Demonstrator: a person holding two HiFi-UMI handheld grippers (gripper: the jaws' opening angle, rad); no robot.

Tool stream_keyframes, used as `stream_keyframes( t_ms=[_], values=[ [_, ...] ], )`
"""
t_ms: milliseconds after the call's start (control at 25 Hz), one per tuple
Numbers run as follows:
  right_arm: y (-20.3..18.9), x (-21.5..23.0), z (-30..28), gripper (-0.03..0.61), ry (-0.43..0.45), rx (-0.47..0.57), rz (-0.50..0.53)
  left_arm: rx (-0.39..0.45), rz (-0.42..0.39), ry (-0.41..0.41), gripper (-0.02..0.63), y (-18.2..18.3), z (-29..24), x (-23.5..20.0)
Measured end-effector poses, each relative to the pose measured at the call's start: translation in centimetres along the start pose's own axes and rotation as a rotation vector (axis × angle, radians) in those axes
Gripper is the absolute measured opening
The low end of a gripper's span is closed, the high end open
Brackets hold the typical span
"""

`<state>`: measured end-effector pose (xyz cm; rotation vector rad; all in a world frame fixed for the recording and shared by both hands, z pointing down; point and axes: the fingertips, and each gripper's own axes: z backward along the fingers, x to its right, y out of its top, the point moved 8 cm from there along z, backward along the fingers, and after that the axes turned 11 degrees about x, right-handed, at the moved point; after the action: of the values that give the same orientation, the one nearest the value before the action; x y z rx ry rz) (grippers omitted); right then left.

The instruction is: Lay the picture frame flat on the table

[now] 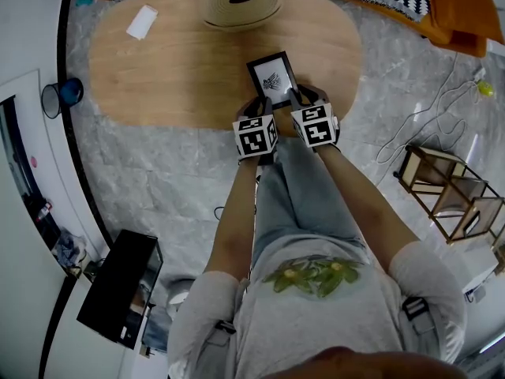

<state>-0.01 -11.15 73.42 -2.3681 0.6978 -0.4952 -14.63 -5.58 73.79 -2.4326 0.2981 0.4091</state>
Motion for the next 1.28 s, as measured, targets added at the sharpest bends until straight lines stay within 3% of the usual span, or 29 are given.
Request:
stream_keyframes(
  t_ms=[480, 1280],
  values=[
    [-1.6, 0.4, -1.8, 0.084, 0.022, -0.038, 0.008, -0.041, 0.027, 0.012, 0.100, -1.5, -1.9, -0.7],
    [-4.0, 1.0, -3.8, 0.091, 0.037, -0.093, 0.027, -0.089, -0.004, 0.017, 0.101, -3.5, -4.3, -1.5]
  ],
)
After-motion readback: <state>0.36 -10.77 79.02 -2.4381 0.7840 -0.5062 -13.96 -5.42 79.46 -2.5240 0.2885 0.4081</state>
